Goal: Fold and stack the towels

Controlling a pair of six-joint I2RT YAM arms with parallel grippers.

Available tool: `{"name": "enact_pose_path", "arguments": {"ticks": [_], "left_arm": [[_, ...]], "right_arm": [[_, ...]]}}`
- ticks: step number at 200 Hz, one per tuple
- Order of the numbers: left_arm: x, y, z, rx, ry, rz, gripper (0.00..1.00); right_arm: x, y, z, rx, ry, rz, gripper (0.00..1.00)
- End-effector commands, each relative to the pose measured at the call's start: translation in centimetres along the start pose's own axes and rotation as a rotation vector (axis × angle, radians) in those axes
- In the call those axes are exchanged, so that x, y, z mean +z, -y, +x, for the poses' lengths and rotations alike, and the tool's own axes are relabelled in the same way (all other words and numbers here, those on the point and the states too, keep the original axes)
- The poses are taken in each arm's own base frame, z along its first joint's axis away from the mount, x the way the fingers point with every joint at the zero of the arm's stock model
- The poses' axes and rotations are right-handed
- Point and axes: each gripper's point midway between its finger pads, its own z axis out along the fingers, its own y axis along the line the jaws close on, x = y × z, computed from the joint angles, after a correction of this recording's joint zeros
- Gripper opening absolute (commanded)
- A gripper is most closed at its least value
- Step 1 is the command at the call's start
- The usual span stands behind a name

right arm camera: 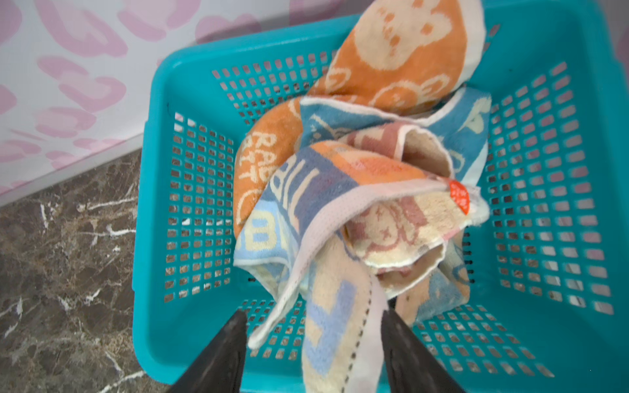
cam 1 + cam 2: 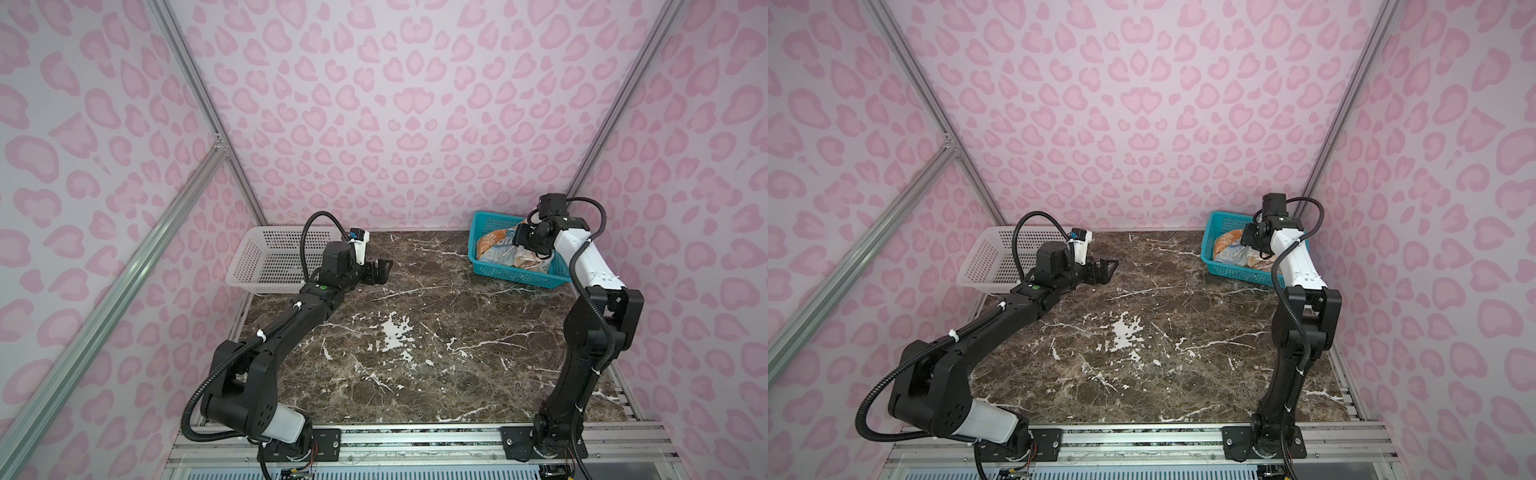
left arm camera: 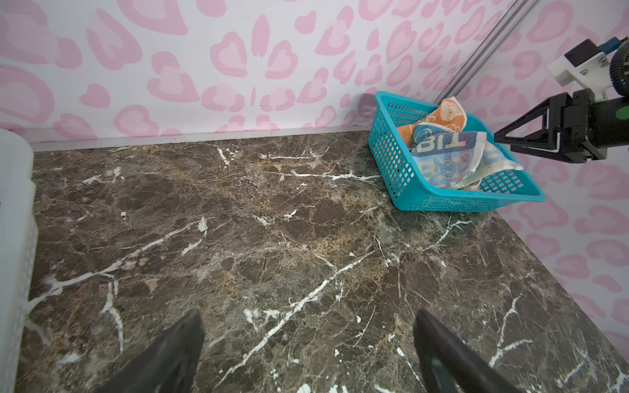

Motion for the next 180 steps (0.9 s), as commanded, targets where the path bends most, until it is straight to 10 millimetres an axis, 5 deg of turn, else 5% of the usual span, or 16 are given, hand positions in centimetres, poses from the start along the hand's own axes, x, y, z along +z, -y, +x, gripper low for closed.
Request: {"name": "enact_pose_path", "arguments": {"ticks": [1,65,180], "left_arm": [[0.1,0.4,-0.8,0.000,0.019,0.015,0.97],[0.0,0.3,-0.4,0.004,0.008,0.009,0.97],[0.2,0.2,-0.1,-0.008,-0.001,0.013,0.97]], "right_arm": [[0.7,-0.2,2.1,-0.021,-0.062,0.007,0.64],[2.6,2.6,2.5,-0.007,-0.075,0.207,0.52],[1.0,4.4,2.5,-0.030,-0.060,0.295,0.65]]}}
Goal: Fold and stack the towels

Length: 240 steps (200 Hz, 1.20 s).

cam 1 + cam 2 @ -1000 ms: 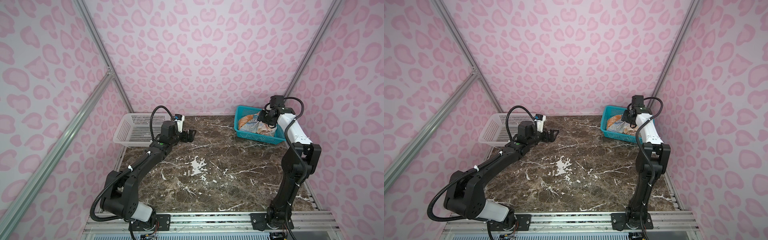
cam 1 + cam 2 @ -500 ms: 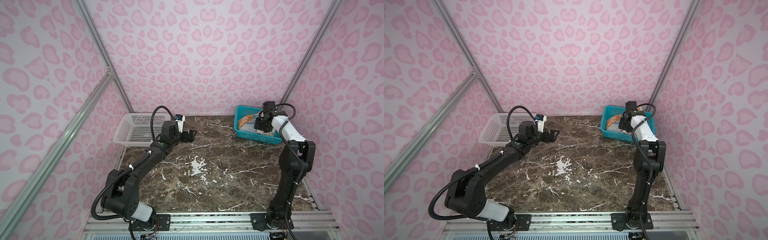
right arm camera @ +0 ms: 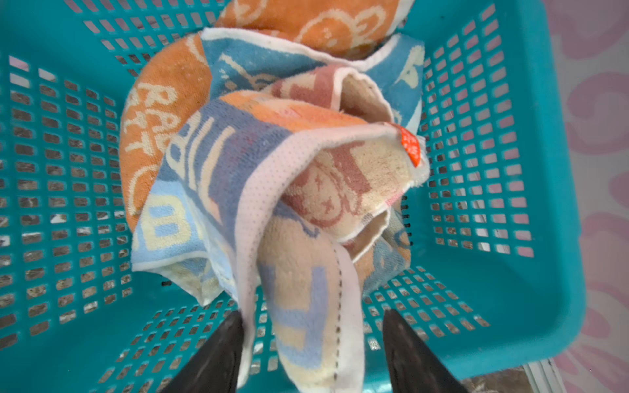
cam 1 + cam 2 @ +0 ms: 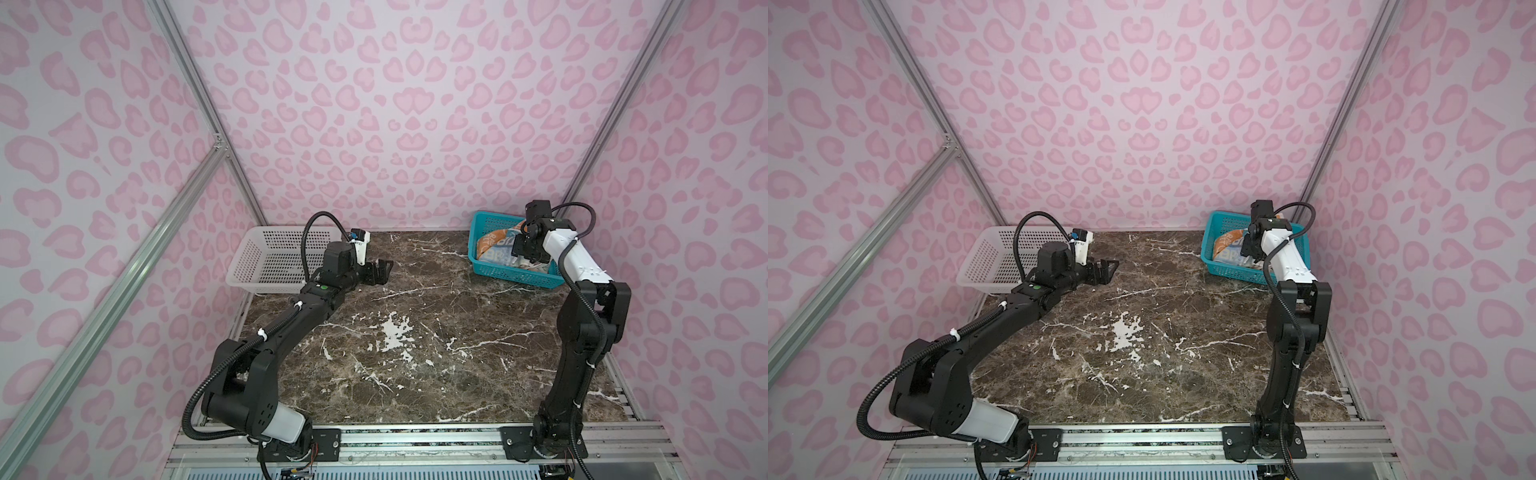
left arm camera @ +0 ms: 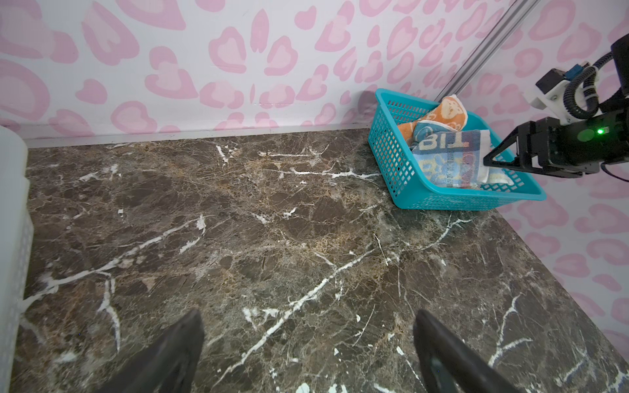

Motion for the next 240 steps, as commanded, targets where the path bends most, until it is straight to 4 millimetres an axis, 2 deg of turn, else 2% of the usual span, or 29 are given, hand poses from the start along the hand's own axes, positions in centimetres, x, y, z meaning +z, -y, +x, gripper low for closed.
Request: {"name": "enact_pose_path", "arguments": {"ticks": [1,62,75,105,122,132,156,240], "left_arm": [[0.1,0.2,-0.3,-0.004,0.005,0.012,0.97],[0.2,0.3,-0.1,-0.008,-0.001,0.015,0.97],[0.1,0.2,0.0,-0.008,-0.003,0.013,0.97],[0.2,0.2,0.1,-0.009,-0.005,0.011,0.97],[0.3,0.3,0.0,-0.011,-0.005,0.014,0.97],[0.3,0.3,0.1,-0.011,-0.006,0.014,0.97],[0.3,0.3,-0.1,-0.013,-0.002,0.013,0.97],[0.4,0.7,-0.9,-0.006,0.012,0.031,0.97]], "right_arm": [[-0.2,0.5,0.5,-0.003,-0.001,0.007,0.65],[1.3,0.4,1.8,0.067,-0.059,-0.094,0.53],[1.6,0.5,1.8,0.080,-0.058,-0.097,0.48],[2.3,0.1,1.2,0.121,-0.047,-0.167,0.47],[2.4,-0.3,0.7,0.137,-0.035,-0.200,0.35],[2.1,-0.4,0.3,0.140,-0.026,-0.209,0.20],[0.1,-0.5,-1.0,0.133,0.042,-0.239,0.00],[-11.4,0.4,-6.8,0.070,0.310,-0.308,0.00]]}}
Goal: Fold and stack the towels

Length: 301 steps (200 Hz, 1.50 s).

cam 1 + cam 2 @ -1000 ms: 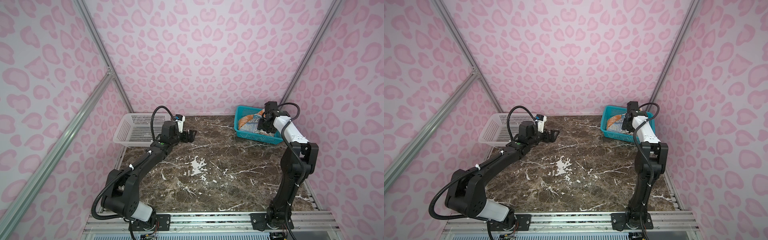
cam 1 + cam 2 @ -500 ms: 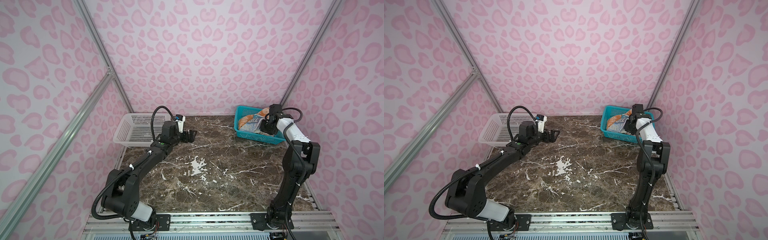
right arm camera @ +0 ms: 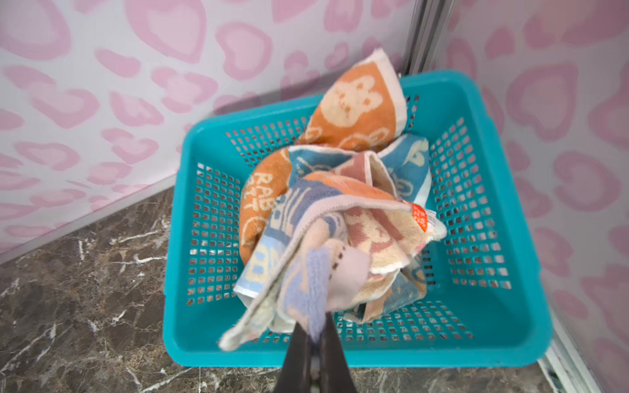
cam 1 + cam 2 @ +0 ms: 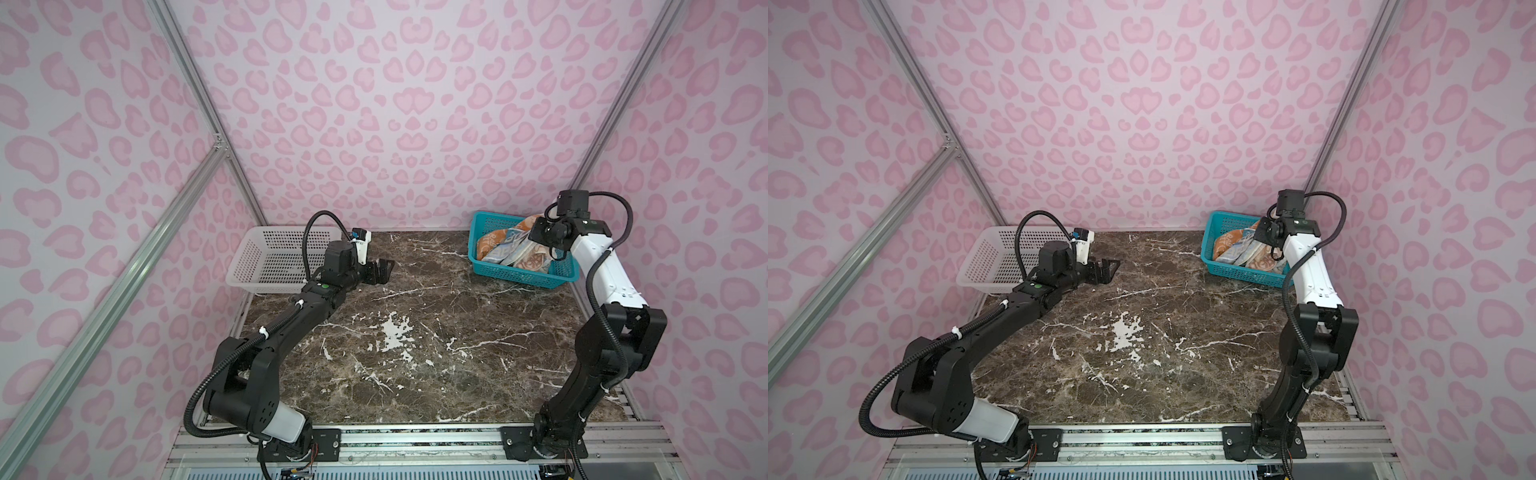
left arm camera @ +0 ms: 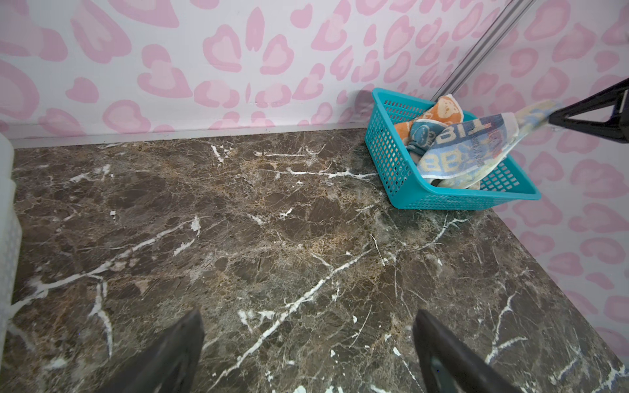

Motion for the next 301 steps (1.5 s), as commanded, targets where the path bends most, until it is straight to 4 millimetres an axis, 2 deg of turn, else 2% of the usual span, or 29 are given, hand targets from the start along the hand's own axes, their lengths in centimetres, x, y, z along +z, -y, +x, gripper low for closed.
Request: {"name": "enact_pose_path", "arguments": {"ticks": [1,56,73,109,140,164,202,234,264,278,291,301], "left_arm": [[0.1,0.4,-0.7,-0.003,0.015,0.017,0.97],[0.0,0.6,-0.8,0.012,0.015,0.024,0.97],[0.1,0.6,-0.8,0.012,0.014,0.027,0.97],[0.2,0.7,-0.9,0.012,0.013,0.031,0.97],[0.1,0.9,-1.3,0.018,0.021,0.037,0.97],[-0.1,1.2,-1.7,0.022,0.031,0.045,0.97],[-1.6,1.9,-3.4,0.074,0.072,0.044,0.97],[-3.7,2.8,-4.9,0.119,0.113,0.052,0.97],[-5.5,3.8,-5.7,0.150,0.135,0.076,0.97],[-6.3,4.1,-5.8,0.159,0.140,0.082,0.97],[-6.7,4.2,-5.5,0.165,0.134,0.082,0.97],[-7.0,4.2,-5.1,0.169,0.124,0.078,0.97]], "right_arm": [[-2.0,-1.0,-1.8,-0.033,0.054,-0.037,0.00],[-8.9,-3.6,-7.9,-0.077,0.280,-0.118,0.00],[-10.3,-3.5,-9.3,-0.084,0.327,-0.101,0.00],[-12.5,-4.8,-11.3,-0.111,0.380,-0.147,0.00],[-15.9,-7.7,-12.0,-0.163,0.439,-0.258,0.00],[-18.9,-10.7,-11.6,-0.235,0.465,-0.348,0.00],[-23.9,-16.7,-9.1,-0.411,0.481,-0.472,0.00],[-29.6,-21.7,-6.6,-0.568,0.556,-0.585,0.00],[-34.8,-25.0,-4.0,-0.659,0.627,-0.710,0.00],[-35.8,-25.8,-3.0,-0.656,0.635,-0.730,0.00],[-34.9,-26.3,-1.7,-0.649,0.599,-0.728,0.00],[-33.2,-26.3,-0.6,-0.622,0.549,-0.713,0.00]]}}
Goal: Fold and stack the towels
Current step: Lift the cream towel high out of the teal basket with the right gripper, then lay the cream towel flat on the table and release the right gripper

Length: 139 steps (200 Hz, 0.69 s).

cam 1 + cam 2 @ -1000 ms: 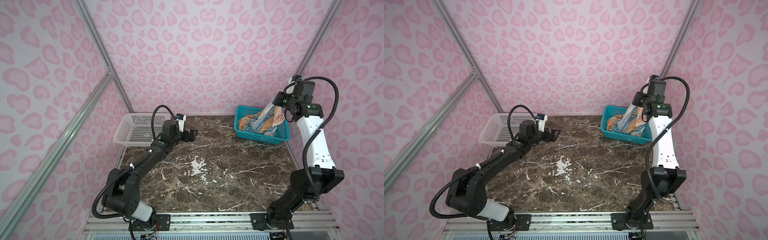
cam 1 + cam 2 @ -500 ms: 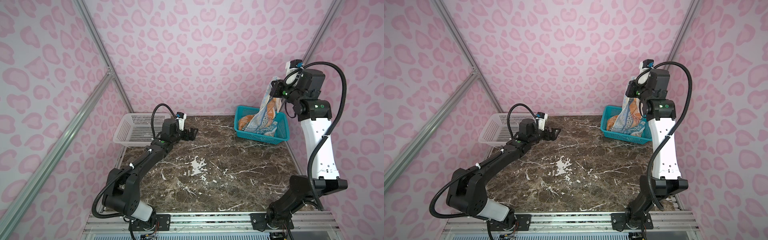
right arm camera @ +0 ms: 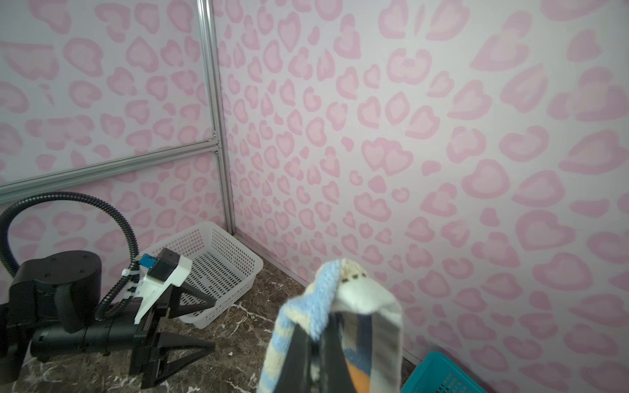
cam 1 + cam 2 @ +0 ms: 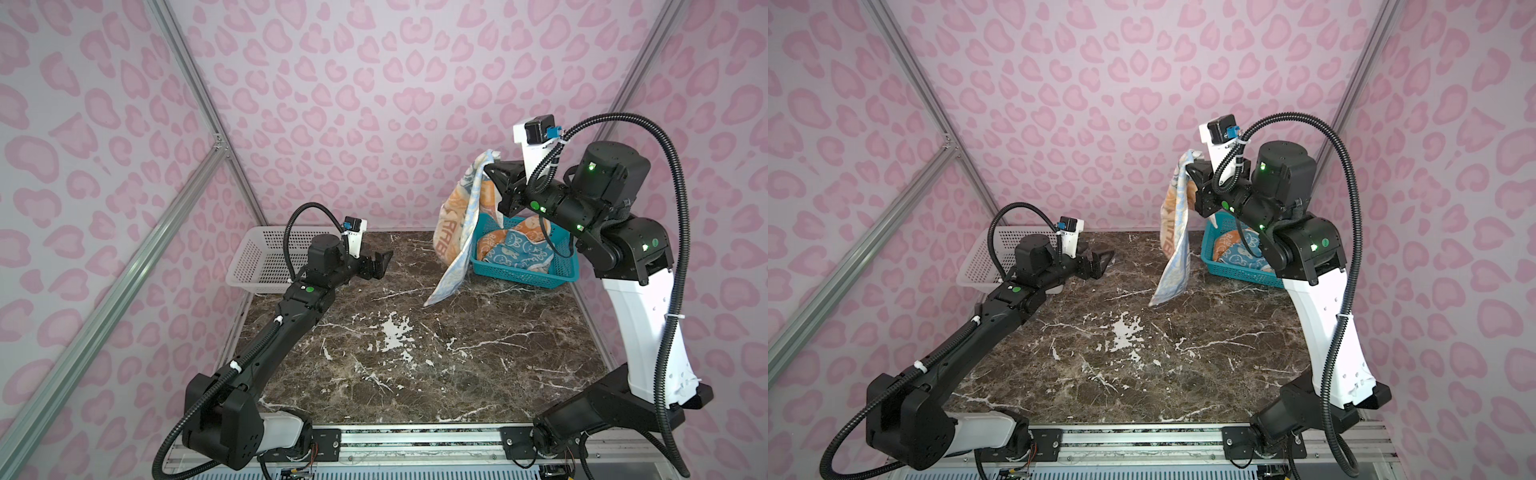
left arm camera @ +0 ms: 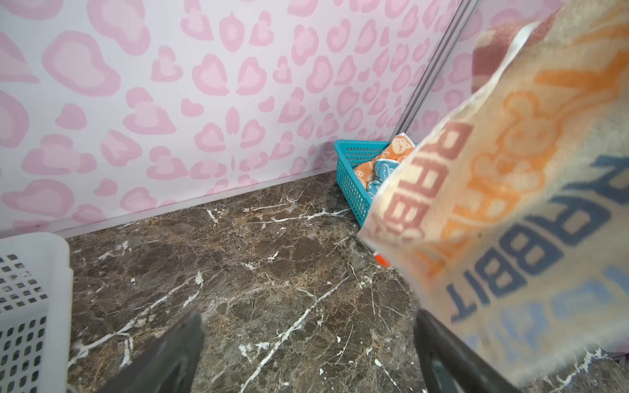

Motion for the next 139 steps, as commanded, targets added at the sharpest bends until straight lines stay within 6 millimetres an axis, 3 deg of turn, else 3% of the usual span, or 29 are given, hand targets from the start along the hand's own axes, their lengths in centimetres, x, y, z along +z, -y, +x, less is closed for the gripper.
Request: {"name": "enact_pose_path", "arguments": {"ticks": [1,38,64,69,72,82,99,121,139], "left_arm": [[-0.8,0.5,0.6,0.026,-0.025,0.013,0.97],[-1.7,0.3,2.8,0.019,-0.092,-0.001,0.97],[-1.8,-0.3,4.3,0.006,-0.122,-0.030,0.97],[-1.7,-0.4,4.4,0.002,-0.126,-0.033,0.97],[-1.7,-0.4,4.5,-0.001,-0.129,-0.034,0.97],[-1.5,-0.6,4.9,-0.008,-0.142,-0.037,0.97],[-1.0,-0.9,5.5,-0.017,-0.160,-0.047,0.97],[-0.1,-1.5,6.1,-0.032,-0.192,-0.066,0.97],[0.6,-1.9,6.6,-0.061,-0.209,-0.074,0.97]], "right_arm": [[1.4,0.1,2.7,0.038,-0.054,0.048,0.00],[4.1,-1.0,12.1,0.255,-0.203,0.033,0.00],[5.3,-1.0,21.3,0.355,-0.381,0.083,0.00],[5.3,-0.7,22.6,0.364,-0.411,0.098,0.00],[5.3,-0.6,24.8,0.372,-0.461,0.112,0.00],[5.1,0.4,28.6,0.386,-0.554,0.167,0.00],[4.2,3.2,33.7,0.399,-0.683,0.294,0.00],[2.7,7.6,37.2,0.420,-0.792,0.467,0.00],[3.0,8.5,37.3,0.392,-0.818,0.473,0.16]]}}
